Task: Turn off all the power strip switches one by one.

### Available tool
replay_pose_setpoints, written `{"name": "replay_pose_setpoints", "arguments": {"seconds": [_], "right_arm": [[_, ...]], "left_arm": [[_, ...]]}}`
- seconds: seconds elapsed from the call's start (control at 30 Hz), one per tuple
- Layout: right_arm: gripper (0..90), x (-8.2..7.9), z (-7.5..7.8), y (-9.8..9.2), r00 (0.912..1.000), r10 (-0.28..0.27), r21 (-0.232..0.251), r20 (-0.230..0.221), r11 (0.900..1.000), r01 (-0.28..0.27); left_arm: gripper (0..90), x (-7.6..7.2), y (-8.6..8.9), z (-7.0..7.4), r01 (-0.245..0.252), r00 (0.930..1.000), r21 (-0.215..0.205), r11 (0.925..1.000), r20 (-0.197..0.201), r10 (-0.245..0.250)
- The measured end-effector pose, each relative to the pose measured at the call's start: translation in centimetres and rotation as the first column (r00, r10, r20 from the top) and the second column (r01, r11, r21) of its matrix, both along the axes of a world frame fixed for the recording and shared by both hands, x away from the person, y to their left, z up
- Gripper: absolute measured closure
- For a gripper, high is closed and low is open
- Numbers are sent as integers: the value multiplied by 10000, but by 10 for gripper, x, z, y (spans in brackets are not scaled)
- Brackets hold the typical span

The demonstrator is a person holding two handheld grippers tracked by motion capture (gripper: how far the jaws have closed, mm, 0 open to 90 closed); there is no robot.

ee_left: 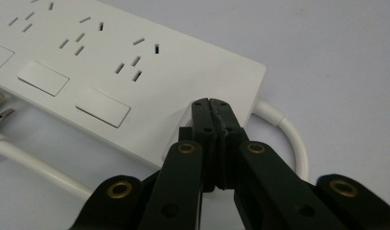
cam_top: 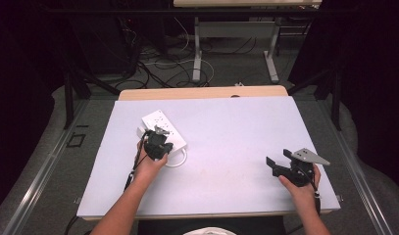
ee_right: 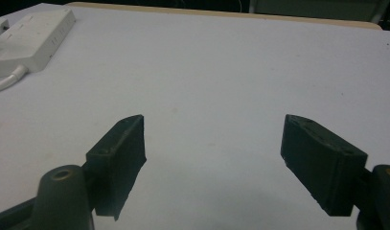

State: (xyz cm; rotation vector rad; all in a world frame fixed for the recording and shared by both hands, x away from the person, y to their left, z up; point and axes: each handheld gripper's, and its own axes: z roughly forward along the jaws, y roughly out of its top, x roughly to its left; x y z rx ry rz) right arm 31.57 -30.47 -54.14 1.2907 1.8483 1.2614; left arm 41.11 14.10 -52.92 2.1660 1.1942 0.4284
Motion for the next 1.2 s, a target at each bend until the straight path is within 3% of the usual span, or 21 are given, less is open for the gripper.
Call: {"name": "replay_pose_setpoints", "arguments": {"seconds": [0.2, 0.27, 0.3, 0.5, 0.63, 0.67, 0.77, 1.13, 1.2], "right_arm": [[228, 0, -1, 0, 10000, -22, 51, -56, 10000, 22], [229, 1, -1, 1, 10000, 27, 63, -25, 10000, -27], [229, 1, -1, 1, 10000, 17, 56, -31, 10000, -16], [229, 1, -1, -2, 10000, -54, 132, -55, 9999, 55], [229, -1, 1, -3, 9996, -1, 27, -269, 10000, 2], [229, 1, -1, -1, 9999, -93, 233, 45, 9997, 92], [229, 1, -1, -2, 10000, -70, 135, -57, 9999, 71], [228, 1, -1, -3, 9999, -99, 277, -95, 9996, 102], [229, 1, -1, -3, 9999, -111, 298, -96, 9995, 113]], "left_arm": [[900, 0, -1, 0, -84, 10000, 127, 9999, -29, 84], [900, 0, -1, 0, 117, 9999, 146, 9998, 26, -117], [900, 0, 1, 1, 217, 9998, -166, 9996, 40, -216], [900, 2, 6, 1, 50, 9998, -558, 9984, -196, -61], [900, 4, 8, 1, -5, 9997, -579, 9983, -236, -9], [900, 4, 8, 1, -31, 9997, -590, 9983, -253, 16], [900, 5, 10, 3, -89, 9995, -612, 9981, -320, 70], [900, 18, 26, 25, -740, 9968, -869, 9935, -367, 711], [900, 22, 29, 27, -982, 9950, -1049, 9896, -305, 955]]}}
